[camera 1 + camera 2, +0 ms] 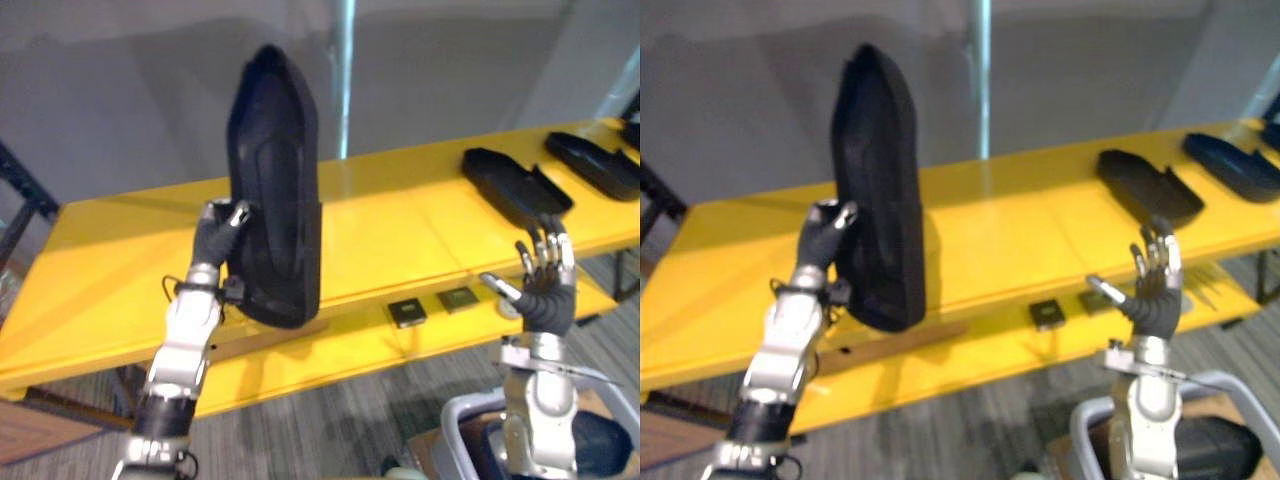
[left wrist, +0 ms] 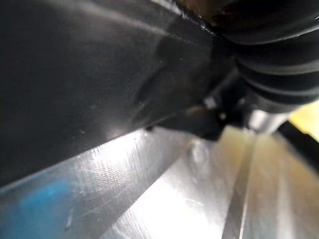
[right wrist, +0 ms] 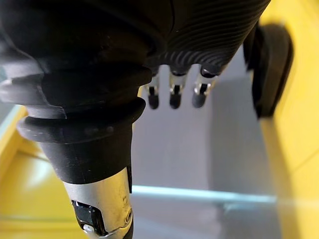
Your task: Walk over and take plastic housings, then place them on the shelf
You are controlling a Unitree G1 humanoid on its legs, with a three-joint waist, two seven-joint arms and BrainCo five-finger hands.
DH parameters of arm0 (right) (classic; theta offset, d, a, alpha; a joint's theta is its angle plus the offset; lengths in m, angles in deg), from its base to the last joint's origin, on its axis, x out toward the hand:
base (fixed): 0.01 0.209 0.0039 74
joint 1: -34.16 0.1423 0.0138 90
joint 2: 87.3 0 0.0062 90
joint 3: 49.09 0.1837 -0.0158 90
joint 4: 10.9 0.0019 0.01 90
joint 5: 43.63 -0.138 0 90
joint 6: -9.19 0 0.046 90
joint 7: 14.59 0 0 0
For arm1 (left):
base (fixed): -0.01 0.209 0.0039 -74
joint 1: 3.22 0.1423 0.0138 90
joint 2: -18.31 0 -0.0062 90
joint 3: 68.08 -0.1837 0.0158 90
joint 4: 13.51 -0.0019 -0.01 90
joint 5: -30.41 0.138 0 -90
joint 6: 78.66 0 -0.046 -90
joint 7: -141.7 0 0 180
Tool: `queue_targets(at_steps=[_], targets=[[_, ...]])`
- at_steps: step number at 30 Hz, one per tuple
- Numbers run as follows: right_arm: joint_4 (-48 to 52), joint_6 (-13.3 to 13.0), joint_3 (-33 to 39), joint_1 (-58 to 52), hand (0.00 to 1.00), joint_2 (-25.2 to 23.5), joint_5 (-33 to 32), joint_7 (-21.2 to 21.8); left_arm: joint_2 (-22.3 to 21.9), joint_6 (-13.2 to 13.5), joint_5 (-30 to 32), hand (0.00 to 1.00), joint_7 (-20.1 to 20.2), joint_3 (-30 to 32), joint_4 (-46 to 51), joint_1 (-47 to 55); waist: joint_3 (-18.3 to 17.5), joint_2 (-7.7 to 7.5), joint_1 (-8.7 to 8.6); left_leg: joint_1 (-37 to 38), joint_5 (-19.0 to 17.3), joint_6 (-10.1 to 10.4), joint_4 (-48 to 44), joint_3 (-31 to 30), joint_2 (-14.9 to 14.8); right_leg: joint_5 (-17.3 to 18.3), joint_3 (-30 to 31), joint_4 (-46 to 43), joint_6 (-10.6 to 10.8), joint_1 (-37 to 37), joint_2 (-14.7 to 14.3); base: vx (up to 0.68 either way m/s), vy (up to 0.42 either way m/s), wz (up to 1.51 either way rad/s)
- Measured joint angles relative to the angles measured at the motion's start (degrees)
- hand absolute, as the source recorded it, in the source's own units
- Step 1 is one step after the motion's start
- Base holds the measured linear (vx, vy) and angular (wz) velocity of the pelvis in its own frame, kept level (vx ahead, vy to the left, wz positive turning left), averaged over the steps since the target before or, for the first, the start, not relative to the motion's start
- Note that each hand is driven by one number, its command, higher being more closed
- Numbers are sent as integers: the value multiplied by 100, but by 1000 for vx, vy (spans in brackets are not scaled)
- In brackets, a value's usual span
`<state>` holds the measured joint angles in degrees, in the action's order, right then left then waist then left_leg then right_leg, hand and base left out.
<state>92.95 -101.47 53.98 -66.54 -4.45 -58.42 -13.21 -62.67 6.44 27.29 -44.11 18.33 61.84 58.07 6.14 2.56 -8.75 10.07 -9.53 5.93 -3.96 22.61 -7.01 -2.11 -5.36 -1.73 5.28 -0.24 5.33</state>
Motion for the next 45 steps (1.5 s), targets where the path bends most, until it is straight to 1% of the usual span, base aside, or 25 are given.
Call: queue_targets(at_steps=[2,3,5,7,8,10,11,12,15,16,17,18,19,22,24,25,27,29,30,32,35,38,41,43,45], targets=[[74,59,-4,-238,0,5,-146,131,231,-287,-416,100,-11,-175,-983,-803,69,66,-183,10,24,4,12,156,-9,-17,152,-14,-6,75,-33,-33,-11,-35],[74,86,-42,-302,0,7,-149,175,265,-362,-542,100,-11,-211,-1196,-967,77,79,-223,23,40,-4,13,178,-4,-17,209,-17,-7,92,-39,-23,-10,-28],[74,148,-273,-519,0,10,-131,402,343,-632,-828,100,-15,-224,-1891,-1458,153,128,-403,79,140,-49,35,335,5,-17,375,-41,-8,139,-42,-9,-29,-35],[74,227,-455,-641,0,19,-132,511,380,-777,-861,100,-31,-247,-2332,-1715,193,170,-511,94,170,-37,19,414,0,-11,450,-45,-17,159,-50,-10,-22,-30],[74,296,-571,-733,0,20,-132,539,409,-891,-1027,100,-44,-289,-2584,-1880,202,179,-541,86,220,-78,20,534,11,-15,548,-66,-27,235,-52,-16,-23,-33],[75,326,-700,-798,0,28,-131,599,433,-1072,-1193,100,-107,-318,-2797,-2013,284,186,-640,92,265,-72,-10,634,4,-18,616,-65,-42,250,-58,-15,-30,-27],[75,334,-755,-835,0,31,-132,611,433,-1245,-1270,100,-206,-392,-2946,-2077,302,200,-671,86,269,-67,-60,649,-10,-19,689,-66,-48,275,-77,-9,-39,-29],[95,339,-833,-837,0,33,-132,613,448,-1452,-1331,100,-279,-390,-3137,-2091,311,216,-753,82,318,-64,-71,727,-7,-24,771,-68,-58,313,-84,-5,-37,-29],[286,350,-870,-939,0,82,-135,609,474,-1713,-1694,100,-323,-385,-3476,-2135,447,295,-844,72,339,-83,-123,825,2,-25,875,-82,-63,368,-90,-7,-11,-20],[335,353,-875,-958,0,103,-137,610,492,-1739,-1751,100,-328,-385,-3534,-2135,485,315,-854,54,338,-83,-161,842,4,-24,898,-106,-64,403,-86,-19,5,-20],[393,364,-887,-961,0,150,-144,611,564,-1783,-1943,100,-370,-382,-3701,-2135,555,341,-914,-17,339,-83,-247,883,10,-24,946,-126,-65,464,-66,-15,5,-14],[395,371,-892,-962,0,172,-145,611,612,-1796,-1980,100,-387,-381,-3790,-2135,592,346,-939,-16,350,-98,-273,916,17,-24,974,-142,-64,494,-59,-9,8,-21],[407,380,-888,-973,0,217,-147,610,696,-1797,-2185,100,-421,-345,-3954,-2135,685,367,-965,-15,374,-130,-277,944,37,-24,1036,-167,-64,524,-56,-5,7,-14],[447,491,-906,-1044,0,303,-149,623,797,-1797,-2442,100,-411,-291,-4168,-2135,827,474,-1052,-31,410,-126,-342,944,50,-19,1051,-180,-72,549,-33,4,10,-6],[481,522,-986,-1043,0,318,-154,625,855,-1791,-2577,100,-414,-95,-4222,-2135,888,504,-1072,-139,435,-158,-498,945,50,-14,1099,-223,-79,631,-3,-1,16,-8],[553,554,-998,-1057,0,319,-153,632,869,-1781,-2623,100,-421,-85,-4234,-2134,926,530,-1089,-199,475,-104,-575,932,52,-12,1100,-229,-82,646,26,0,0,0],[587,557,-1000,-1040,0,352,-153,626,868,-1779,-2635,100,-469,-85,-4295,-2132,968,543,-1096,-216,545,-134,-684,935,54,5,1127,-272,-108,645,59,11,5,-4],[591,557,-1016,-1042,0,411,-193,618,868,-1780,-2753,100,-576,-66,-4412,-2117,986,546,-1106,-229,619,-81,-812,939,29,30,1158,-317,-140,643,62,24,4,-10],[596,557,-1048,-1037,0,435,-231,616,867,-1779,-2801,0,-660,11,-4411,-2098,1019,551,-1123,-232,625,-72,-864,936,12,49,1159,-355,-163,642,59,13,3,-5],[611,557,-1101,-1043,0,481,-256,613,867,-1749,-2843,0,-828,135,-4412,-2052,1109,607,-1225,-225,626,-72,-875,937,4,118,1145,-477,-154,669,54,-2,14,5],[610,557,-1150,-1047,0,483,-255,613,864,-1663,-2855,0,-933,135,-4412,-2034,1136,654,-1268,-248,626,-72,-892,952,11,217,1156,-694,-159,807,56,-25,35,0],[609,555,-1228,-1049,0,484,-253,616,855,-1586,-2864,0,-939,257,-4411,-1995,1137,656,-1343,-326,625,-73,-1028,953,-14,246,1159,-804,-156,873,60,-23,17,2],[608,548,-1221,-1053,0,497,-257,623,850,-1435,-3138,0,-1130,305,-4406,-1897,1137,658,-1397,-326,625,-73,-1061,961,-25,254,1161,-858,-162,899,52,-23,16,-3],[605,547,-1221,-1069,0,508,-258,637,842,-1365,-3360,0,-1164,338,-4404,-1865,1137,658,-1400,-325,625,-73,-1062,964,-24,254,1161,-869,-161,906,52,-46,38,-1],[602,542,-1219,-1078,0,508,-254,702,842,-1223,-3748,0,-1145,346,-4404,-1815,1137,658,-1400,-322,625,-73,-1061,963,-24,255,1155,-876,-160,905,54,-52,43,2]])
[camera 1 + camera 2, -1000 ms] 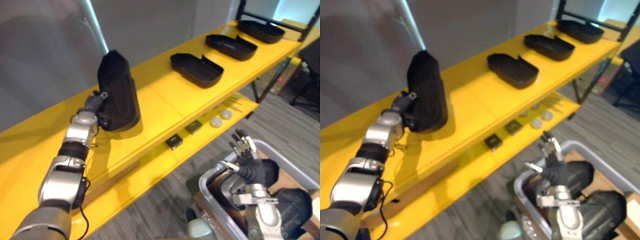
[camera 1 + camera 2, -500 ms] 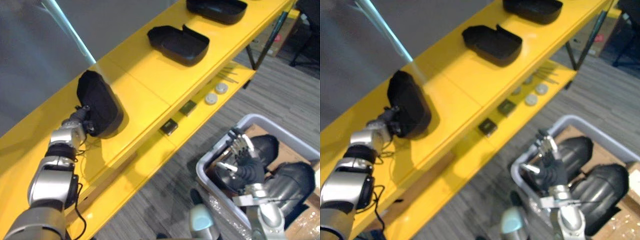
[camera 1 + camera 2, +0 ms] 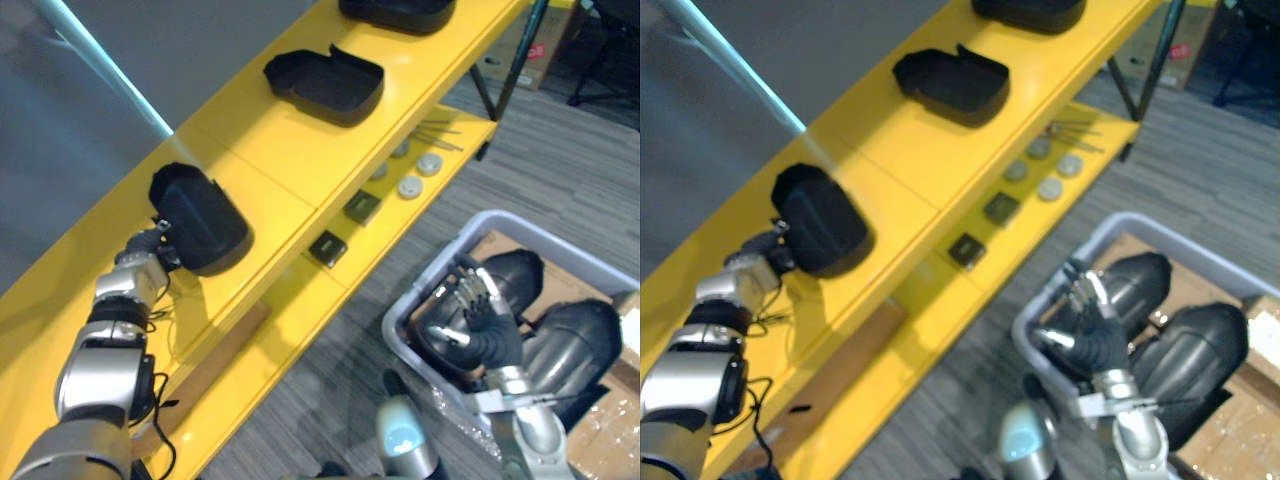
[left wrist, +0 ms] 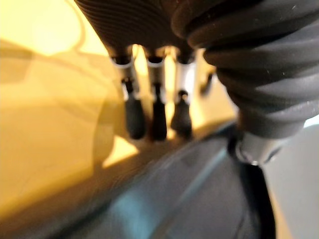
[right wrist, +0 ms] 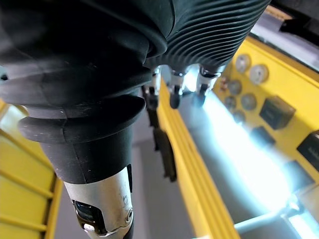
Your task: Walk over and take plastic housings, then place them on the shelf
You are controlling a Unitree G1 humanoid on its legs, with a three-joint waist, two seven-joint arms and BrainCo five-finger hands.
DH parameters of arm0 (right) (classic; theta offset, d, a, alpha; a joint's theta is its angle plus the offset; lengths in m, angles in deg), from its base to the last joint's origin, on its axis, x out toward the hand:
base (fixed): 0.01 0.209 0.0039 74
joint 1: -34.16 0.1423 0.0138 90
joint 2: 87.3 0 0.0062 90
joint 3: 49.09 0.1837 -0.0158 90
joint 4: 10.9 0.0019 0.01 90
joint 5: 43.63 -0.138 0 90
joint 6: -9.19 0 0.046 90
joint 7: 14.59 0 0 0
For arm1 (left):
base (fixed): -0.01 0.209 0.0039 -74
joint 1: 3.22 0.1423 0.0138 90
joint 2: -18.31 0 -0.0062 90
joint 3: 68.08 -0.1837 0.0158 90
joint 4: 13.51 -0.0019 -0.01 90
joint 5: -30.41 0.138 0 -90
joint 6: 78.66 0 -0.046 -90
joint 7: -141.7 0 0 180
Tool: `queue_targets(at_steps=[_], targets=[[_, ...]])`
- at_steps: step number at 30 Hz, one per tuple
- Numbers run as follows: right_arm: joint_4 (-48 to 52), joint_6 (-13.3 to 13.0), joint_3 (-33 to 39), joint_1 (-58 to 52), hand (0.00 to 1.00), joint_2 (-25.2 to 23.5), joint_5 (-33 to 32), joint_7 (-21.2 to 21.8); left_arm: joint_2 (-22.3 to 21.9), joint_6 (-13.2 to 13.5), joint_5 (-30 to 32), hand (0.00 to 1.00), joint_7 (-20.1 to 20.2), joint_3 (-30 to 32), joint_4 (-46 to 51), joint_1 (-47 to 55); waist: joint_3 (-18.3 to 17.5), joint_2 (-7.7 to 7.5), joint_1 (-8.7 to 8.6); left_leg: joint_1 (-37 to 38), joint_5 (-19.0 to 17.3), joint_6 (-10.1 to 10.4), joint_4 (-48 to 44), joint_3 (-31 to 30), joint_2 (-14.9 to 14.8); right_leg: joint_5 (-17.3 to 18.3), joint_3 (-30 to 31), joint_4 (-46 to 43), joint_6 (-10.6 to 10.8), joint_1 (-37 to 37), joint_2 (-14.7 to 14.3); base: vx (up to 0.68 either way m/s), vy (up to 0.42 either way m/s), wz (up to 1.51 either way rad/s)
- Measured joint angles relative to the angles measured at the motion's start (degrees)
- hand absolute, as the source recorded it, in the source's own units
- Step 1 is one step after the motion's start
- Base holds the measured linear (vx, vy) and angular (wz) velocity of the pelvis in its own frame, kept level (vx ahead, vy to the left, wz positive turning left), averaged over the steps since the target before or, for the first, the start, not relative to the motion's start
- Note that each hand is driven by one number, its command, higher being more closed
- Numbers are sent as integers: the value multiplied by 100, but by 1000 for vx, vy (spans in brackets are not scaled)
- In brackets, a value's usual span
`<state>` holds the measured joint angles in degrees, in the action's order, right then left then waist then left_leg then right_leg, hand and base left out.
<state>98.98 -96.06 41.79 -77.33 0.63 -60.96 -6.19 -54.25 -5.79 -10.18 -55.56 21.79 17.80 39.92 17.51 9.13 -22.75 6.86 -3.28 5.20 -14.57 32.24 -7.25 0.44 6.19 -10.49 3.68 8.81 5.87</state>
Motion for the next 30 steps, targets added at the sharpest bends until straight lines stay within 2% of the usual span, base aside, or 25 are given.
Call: queue_targets(at_steps=[2,4,6,8,13,16,18,21,23,24,26,27,28,29,30], targets=[[-5,-95,-6,-8,0,6,15,33,-2,161,-405,0,6,1,17,62,0,0,2,-1,-1,0,14,-6,1,-6,-14,22,12,-13,4,-51,43,4],[-6,-226,12,-11,0,19,21,8,-13,261,-449,0,2,0,54,131,-1,0,-2,1,-1,0,21,-19,0,-27,-29,67,26,-42,6,-47,46,5],[-6,-247,17,-11,0,34,9,-31,-23,332,-377,0,-40,-2,85,163,-3,3,-2,6,-1,-1,32,-30,-10,-84,-75,185,48,-106,8,-43,46,8],[-33,-245,24,-16,0,46,-148,-37,-14,436,18,0,-254,2,272,160,-9,12,3,8,-1,-1,140,-45,-8,-185,-143,327,41,-183,8,-33,48,15],[-99,-246,18,-12,0,-37,-718,-94,15,458,621,0,-696,204,735,-160,-20,10,86,26,-4,-2,343,-190,-2,-285,-325,505,49,-330,15,-31,66,22],[-165,-248,12,23,0,-127,-835,-150,96,460,1031,0,-909,216,944,-411,-81,16,163,39,-4,-2,563,-194,-1,-326,-467,536,39,-337,-11,-38,65,24],[-264,-251,6,98,0,-191,-898,-229,154,516,1243,0,-1026,215,972,-586,-151,1,286,117,-4,-2,767,-193,0,-394,-509,625,29,-406,-60,-40,66,9],[-271,-357,-51,156,0,-260,-887,-252,246,907,1331,0,-1187,215,1010,-754,-431,-46,388,124,-4,-3,1030,-234,29,-434,-666,771,33,-456,-87,-44,55,25],[-280,-481,-116,229,0,-259,-655,-480,251,1502,1460,0,-1232,209,1326,-764,-602,-118,548,123,-5,-3,1190,-370,42,-464,-805,837,42,-493,-85,-49,55,29],[-291,-498,-115,274,0,-254,-570,-544,251,1653,1458,0,-1250,211,1444,-737,-641,-130,620,122,-5,-3,1233,-373,45,-476,-831,858,46,-494,-85,-58,53,25],[-386,-667,-110,529,0,-250,-133,-934,226,2320,1470,0,-1039,379,2818,27,-727,-182,781,151,-5,-4,1397,-538,66,-594,-1041,996,60,-620,-98,-59,25,36],[-414,-710,-107,593,0,-242,-93,-1007,202,2480,1474,0,-984,468,3332,359,-744,-184,830,173,-5,-4,1448,-557,73,-610,-1095,1042,65,-663,-95,-58,32,36],[-494,-736,-89,726,0,-222,-102,-1132,108,2743,1599,0,-953,695,4357,1112,-781,-202,966,218,-5,-4,1515,-673,81,-631,-1155,1119,82,-757,-85,-38,37,41],[-552,-736,-6,776,0,-225,-182,-1169,-187,2974,1707,0,-958,1038,5274,1867,-862,-225,1106,216,-5,-3,1525,-795,83,-663,-1292,1236,110,-892,-56,-35,42,47],[-571,-731,27,781,0,-223,-246,-1167,-383,3088,1743,0,-969,1216,5711,2264,-922,-242,1197,214,-5,-3,1539,-848,87,-675,-1381,1293,116,-948,-45,7,17,59]])
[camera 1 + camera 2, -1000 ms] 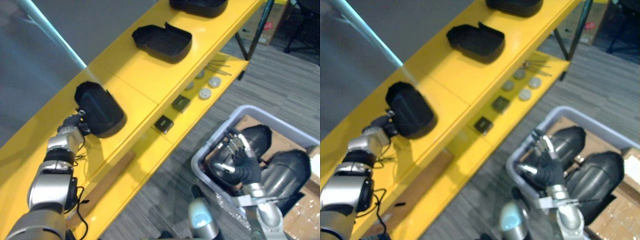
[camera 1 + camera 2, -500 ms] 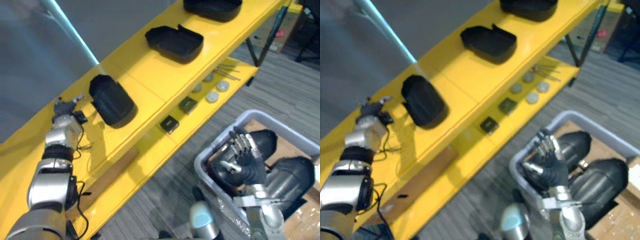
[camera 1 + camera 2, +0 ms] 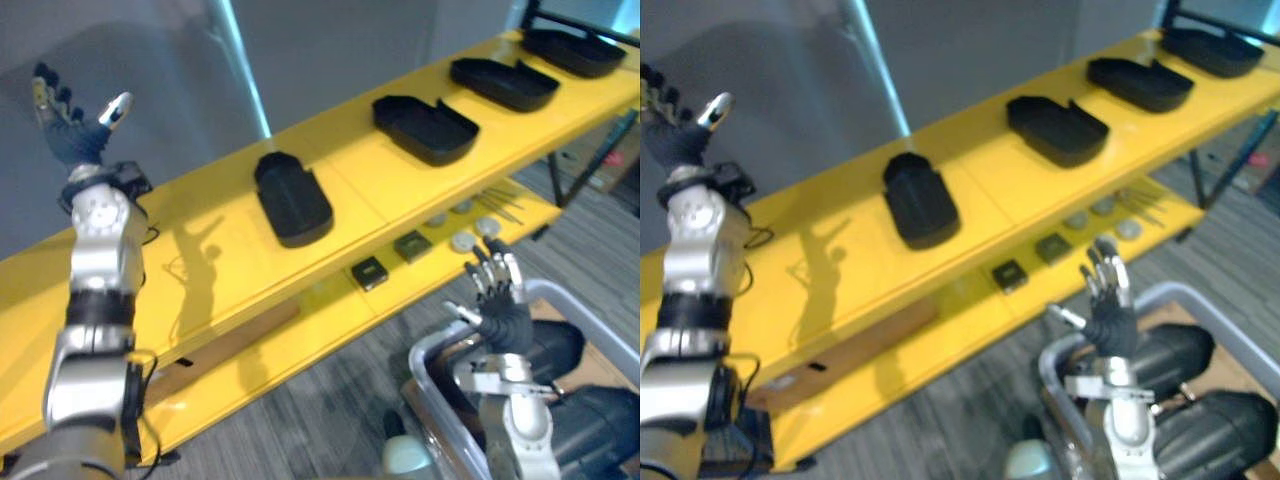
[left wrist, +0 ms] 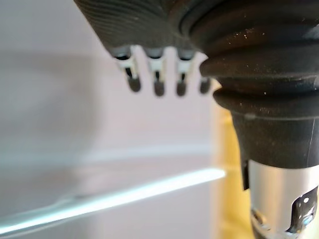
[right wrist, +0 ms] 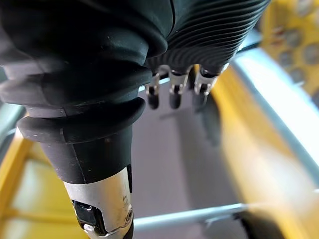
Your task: Walk over and take plastic housings, then place them on the shelf
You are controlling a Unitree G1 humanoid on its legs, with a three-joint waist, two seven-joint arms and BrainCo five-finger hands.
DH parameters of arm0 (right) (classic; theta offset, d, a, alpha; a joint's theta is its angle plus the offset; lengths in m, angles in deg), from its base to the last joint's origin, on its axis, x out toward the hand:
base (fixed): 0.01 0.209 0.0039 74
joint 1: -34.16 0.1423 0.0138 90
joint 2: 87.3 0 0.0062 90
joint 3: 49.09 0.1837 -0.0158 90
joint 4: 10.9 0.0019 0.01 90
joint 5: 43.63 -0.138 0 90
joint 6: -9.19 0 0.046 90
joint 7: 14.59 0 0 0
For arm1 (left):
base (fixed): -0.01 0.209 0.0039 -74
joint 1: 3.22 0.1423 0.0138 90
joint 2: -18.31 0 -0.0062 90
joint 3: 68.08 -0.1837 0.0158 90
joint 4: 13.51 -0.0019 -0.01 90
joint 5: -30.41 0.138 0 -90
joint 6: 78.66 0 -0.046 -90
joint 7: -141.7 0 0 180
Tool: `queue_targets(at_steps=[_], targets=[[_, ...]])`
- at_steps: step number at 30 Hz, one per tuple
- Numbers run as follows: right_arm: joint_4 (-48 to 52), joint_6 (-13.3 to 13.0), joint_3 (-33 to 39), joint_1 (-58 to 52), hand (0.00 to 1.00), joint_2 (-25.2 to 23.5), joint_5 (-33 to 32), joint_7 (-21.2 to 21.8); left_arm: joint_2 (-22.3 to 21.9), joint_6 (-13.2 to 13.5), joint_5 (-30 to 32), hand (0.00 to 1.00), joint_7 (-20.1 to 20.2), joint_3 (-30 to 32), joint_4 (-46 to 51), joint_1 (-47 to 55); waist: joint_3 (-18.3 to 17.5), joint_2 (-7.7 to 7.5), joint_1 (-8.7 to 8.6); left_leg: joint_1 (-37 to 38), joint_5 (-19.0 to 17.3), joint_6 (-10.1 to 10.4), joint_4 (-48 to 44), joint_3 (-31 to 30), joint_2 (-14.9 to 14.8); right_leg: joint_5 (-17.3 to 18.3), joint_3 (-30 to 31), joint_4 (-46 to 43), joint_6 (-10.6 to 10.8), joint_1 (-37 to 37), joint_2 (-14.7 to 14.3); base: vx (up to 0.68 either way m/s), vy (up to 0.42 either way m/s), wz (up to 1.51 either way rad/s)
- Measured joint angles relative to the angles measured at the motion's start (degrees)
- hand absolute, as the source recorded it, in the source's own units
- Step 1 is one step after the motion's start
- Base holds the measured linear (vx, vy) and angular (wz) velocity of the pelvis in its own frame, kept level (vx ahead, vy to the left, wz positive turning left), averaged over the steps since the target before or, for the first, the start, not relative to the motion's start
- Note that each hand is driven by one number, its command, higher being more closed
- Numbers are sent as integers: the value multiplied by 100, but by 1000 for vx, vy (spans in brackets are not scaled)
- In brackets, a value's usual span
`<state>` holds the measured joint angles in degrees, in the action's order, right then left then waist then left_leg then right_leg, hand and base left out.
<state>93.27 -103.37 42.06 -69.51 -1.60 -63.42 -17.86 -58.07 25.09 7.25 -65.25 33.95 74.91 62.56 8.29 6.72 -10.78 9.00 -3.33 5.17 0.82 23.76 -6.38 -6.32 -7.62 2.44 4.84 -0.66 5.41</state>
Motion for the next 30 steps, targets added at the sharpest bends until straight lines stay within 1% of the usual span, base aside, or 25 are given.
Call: queue_targets(at_steps=[1,2,3,4,5,6,11,13,14,15,16,17,18,19,21,22,23,24,26,27,30], targets=[[-9,50,101,7,0,-3,-56,0,-422,193,189,0,-45,337,744,795,-118,-53,179,8,1,1,45,-150,4,-13,-131,106,3,-127,7,23,13,65],[-12,112,172,30,0,-8,-179,-5,-807,375,217,0,-89,554,1308,1469,-208,-137,333,7,4,7,75,-301,15,-23,-306,203,10,-251,18,27,11,66],[-26,146,215,66,0,-12,-212,-13,-997,452,260,0,-101,607,1547,1785,-236,-185,440,10,6,10,73,-363,27,-23,-370,214,9,-301,23,23,5,67],[-118,164,252,197,0,-13,-256,-34,-1325,552,548,0,-153,735,1918,2370,-293,-277,623,23,15,24,71,-500,29,-15,-515,215,1,-368,39,16,3,47],[-167,172,274,278,0,-19,-248,-48,-1471,598,659,0,-163,780,2070,2608,-316,-317,710,12,19,30,71,-563,34,-13,-558,215,-1,-389,46,8,0,34],[-430,382,663,657,0,-288,-192,-325,-2350,1084,1021,0,245,742,2864,3426,-447,-695,983,12,34,-1,168,-765,112,54,-822,216,30,-515,166,3,-1,9],[-556,382,668,656,0,-291,-202,-309,-2363,1087,1023,0,243,745,2855,3442,-413,-729,988,-1,35,-1,155,-792,121,54,-833,216,29,-515,169,0,0,1],[-627,381,724,655,0,-350,-447,-223,-2434,1082,1064,0,187,770,2703,3498,-312,-748,997,-20,29,-10,85,-849,140,53,-856,215,30,-539,180,0,0,5],[-630,369,774,653,0,-405,-593,-145,-2513,1066,1098,0,82,803,2464,3584,-243,-745,997,-28,24,-19,52,-862,144,48,-856,215,34,-536,186,0,0,0],[-661,347,784,646,0,-427,-787,-61,-2623,988,1233,0,-114,857,2079,3682,-205,-736,998,-31,22,-22,42,-867,148,43,-855,216,39,-520,188,0,0,0],[-687,328,779,648,0,-443,-900,-5,-2666,948,1280,0,-216,890,1852,3730,-173,-731,1003,-31,16,-28,24,-868,147,44,-853,217,39,-525,187,0,0,0],[-744,277,779,651,0,-497,-1099,119,-2772,897,1319,0,-456,1017,1306,3809,-111,-725,1012,-76,-31,-30,-69,-869,130,45,-844,218,38,-521,180,-34,2,-2],[-779,256,777,653,0,-520,-1188,180,-2824,867,1332,0,-605,1093,995,3833,-97,-727,1018,-112,-66,-33,-128,-870,122,51,-839,227,32,-499,179,-53,-1,-10],[-843,254,760,668,0,-541,-1331,291,-2892,838,1363,0,-897,1248,314,3874,-92,-726,1060,-159,-123,-52,-143,-835,108,92,-821,266,-19,-433,167,-46,-5,-9],[-907,250,763,708,0,-541,-1432,534,-2968,835,1355,0,-1375,1488,-861,3881,-76,-755,1117,-229,-128,-45,-161,-843,95,94,-820,267,-24,-366,157,-8,-3,-4],[-945,249,762,752,0,-532,-1433,626,-3010,835,1354,0,-1535,1564,-1141,3882,-71,-768,1138,-237,-133,-39,-164,-843,92,94,-820,267,-26,-356,154,0,0,0],[-1049,251,751,861,0,-499,-1410,757,-3078,836,1350,0,-1812,1687,-1519,3893,-49,-812,1182,-244,-143,-28,-185,-851,85,94,-827,267,-26,-352,149,24,1,4],[-1087,263,736,958,0,-434,-1345,832,-3087,837,1351,0,-1989,1713,-1690,3929,-30,-859,1246,-305,-163,1,-256,-875,73,85,-847,266,-14,-348,145,33,3,7],[-1090,287,671,1097,0,-266,-1175,898,-3080,862,1360,0,-2052,1719,-1830,3982,-20,-898,1328,-323,-177,-1,-302,-901,75,64,-867,218,10,-362,153,49,14,10],[-1092,310,620,1211,0,-148,-1053,975,-3078,872,1359,0,-2066,1738,-1944,4010,-25,-902,1335,-319,-197,-12,-315,-923,85,64,-894,216,11,-393,166,57,26,11],[-1091,419,528,1369,0,5,-726,1139,-3065,913,1362,0,-2084,1848,-2234,4000,-30,-911,1336,-318,-223,-41,-336,-952,101,63,-949,215,11,-439,183,42,29,7]])
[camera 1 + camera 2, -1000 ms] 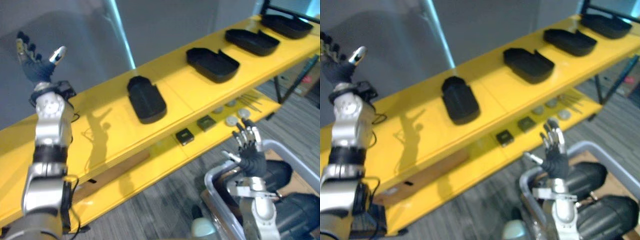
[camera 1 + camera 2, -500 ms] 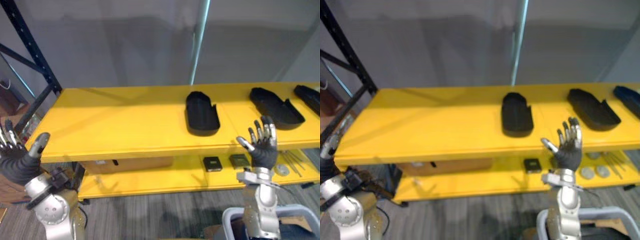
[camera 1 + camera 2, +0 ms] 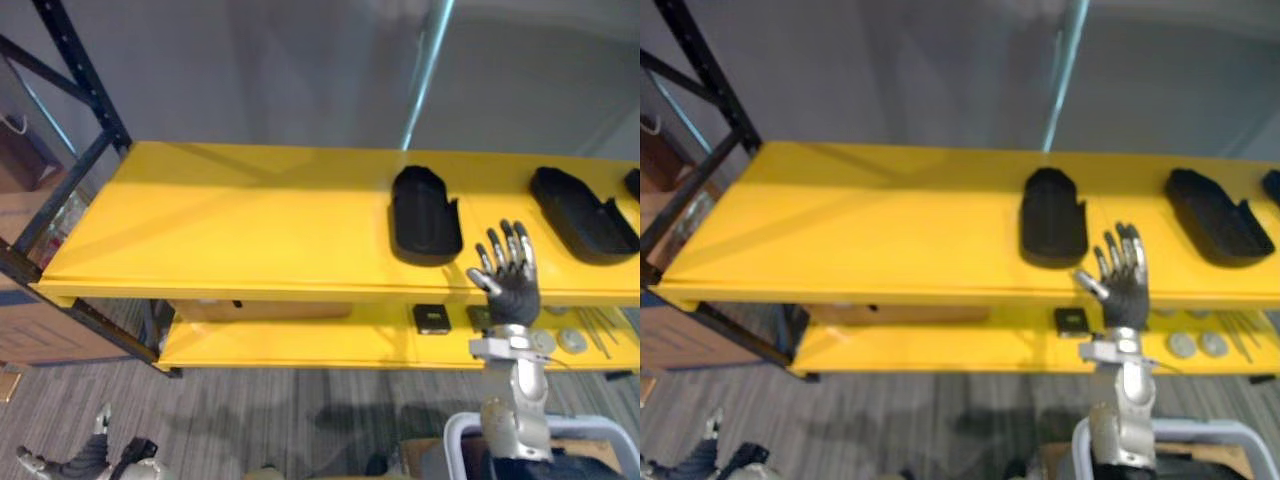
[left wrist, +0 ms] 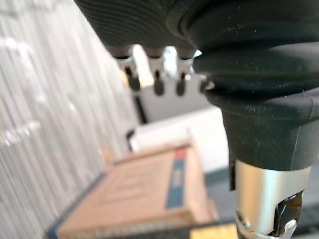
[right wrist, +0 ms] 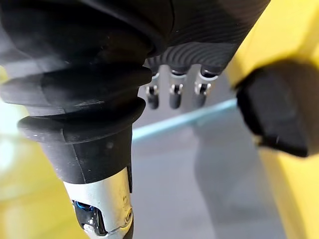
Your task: Walk over and take plastic housings, then place them on the shelf
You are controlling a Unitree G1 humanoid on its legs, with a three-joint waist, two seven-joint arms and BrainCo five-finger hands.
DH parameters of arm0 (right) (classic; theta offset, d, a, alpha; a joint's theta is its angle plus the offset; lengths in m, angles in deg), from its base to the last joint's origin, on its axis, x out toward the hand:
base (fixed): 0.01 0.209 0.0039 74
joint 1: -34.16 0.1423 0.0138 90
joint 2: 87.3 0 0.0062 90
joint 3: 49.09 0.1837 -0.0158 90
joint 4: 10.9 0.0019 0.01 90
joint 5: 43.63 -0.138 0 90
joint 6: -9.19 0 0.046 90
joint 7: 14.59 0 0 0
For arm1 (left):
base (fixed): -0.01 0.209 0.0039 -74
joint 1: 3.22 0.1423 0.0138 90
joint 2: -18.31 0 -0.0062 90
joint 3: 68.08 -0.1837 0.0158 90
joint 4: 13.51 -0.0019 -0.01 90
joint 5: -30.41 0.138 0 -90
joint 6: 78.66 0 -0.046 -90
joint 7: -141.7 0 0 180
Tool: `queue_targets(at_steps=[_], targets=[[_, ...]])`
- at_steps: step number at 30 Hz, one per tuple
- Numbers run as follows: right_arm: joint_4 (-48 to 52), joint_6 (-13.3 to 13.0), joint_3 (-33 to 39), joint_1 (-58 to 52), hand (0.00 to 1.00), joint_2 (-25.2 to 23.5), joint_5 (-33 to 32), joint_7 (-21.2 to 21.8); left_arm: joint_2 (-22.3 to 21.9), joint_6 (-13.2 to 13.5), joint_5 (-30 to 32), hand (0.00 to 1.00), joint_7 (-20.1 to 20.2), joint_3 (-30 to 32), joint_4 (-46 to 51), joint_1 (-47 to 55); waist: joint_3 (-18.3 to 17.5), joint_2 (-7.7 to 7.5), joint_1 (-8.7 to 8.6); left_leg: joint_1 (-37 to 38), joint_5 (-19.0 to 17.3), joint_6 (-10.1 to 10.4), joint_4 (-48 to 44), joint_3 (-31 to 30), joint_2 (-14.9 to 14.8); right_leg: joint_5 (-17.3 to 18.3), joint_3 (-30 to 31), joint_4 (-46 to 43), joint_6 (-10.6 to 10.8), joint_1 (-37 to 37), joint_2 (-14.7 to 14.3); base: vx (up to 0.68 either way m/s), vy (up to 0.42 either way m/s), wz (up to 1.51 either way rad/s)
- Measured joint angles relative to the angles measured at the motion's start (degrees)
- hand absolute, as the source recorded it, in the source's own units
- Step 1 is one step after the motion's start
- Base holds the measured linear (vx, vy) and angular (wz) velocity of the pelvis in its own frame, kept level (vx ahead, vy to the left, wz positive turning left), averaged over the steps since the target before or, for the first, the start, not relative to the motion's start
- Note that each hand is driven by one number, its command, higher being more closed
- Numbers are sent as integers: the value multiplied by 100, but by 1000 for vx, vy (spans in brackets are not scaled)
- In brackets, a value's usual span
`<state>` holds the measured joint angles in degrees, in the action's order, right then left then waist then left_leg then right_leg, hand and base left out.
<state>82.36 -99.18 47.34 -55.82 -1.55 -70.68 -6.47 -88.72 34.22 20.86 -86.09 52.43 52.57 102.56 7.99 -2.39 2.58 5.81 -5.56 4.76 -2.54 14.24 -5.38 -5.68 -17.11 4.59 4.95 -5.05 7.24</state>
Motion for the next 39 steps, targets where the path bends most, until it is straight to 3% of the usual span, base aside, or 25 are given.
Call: queue_targets(at_steps=[4,5,10,15,19,22,27,33,39], targets=[[89,380,-618,29,0,160,467,80,78,-220,254,0,269,-38,-680,-20,-13,-24,-14,2,-26,-20,-2,25,10,0,9,0,0,9,12,-1,12,-3],[92,470,-830,29,100,166,814,-49,89,-313,261,0,468,-95,-1012,-29,-21,-36,-22,4,-26,-20,-3,34,7,0,18,0,0,13,12,-12,11,-4],[75,783,-1065,5,100,193,1833,-536,135,-694,109,0,1293,-469,-1865,5,-55,-89,-15,14,-30,-11,-12,54,5,0,38,1,1,19,9,-6,0,-1],[76,965,-994,-459,100,305,1795,-838,284,-812,18,0,1740,-715,-2290,138,-25,-32,-28,17,-39,5,-29,216,-10,-22,192,0,34,107,2,-33,3,-15],[75,966,-943,-793,100,280,1705,-1060,298,-834,-176,0,1831,-1004,-2380,170,47,95,-137,6,-54,26,-37,295,-28,-29,296,0,45,168,7,-28,-2,-14],[-6,794,-942,-808,100,194,1666,-1259,305,-829,-102,0,1822,-1330,-2399,154,107,187,-194,-17,-66,39,-51,378,-46,-37,347,-1,43,240,-7,-21,-6,-13],[-643,563,-940,-374,100,173,1683,-1586,302,-854,-68,0,1782,-1586,-2401,151,118,209,-161,-94,-65,43,-41,340,-60,-39,303,-1,45,294,-17,5,-6,4],[-1163,498,-867,337,100,180,1711,-1809,343,-925,-62,0,1655,-1585,-2397,139,197,340,-104,-87,-60,35,-25,141,-7,-31,131,-2,54,178,24,19,10,14],[-1384,515,-765,831,100,181,1725,-1806,344,-934,87,0,1622,-1581,-2394,178,210,349,28,-88,-36,2,-23,23,47,-23,-15,-2,56,95,88,-18,14,14]])
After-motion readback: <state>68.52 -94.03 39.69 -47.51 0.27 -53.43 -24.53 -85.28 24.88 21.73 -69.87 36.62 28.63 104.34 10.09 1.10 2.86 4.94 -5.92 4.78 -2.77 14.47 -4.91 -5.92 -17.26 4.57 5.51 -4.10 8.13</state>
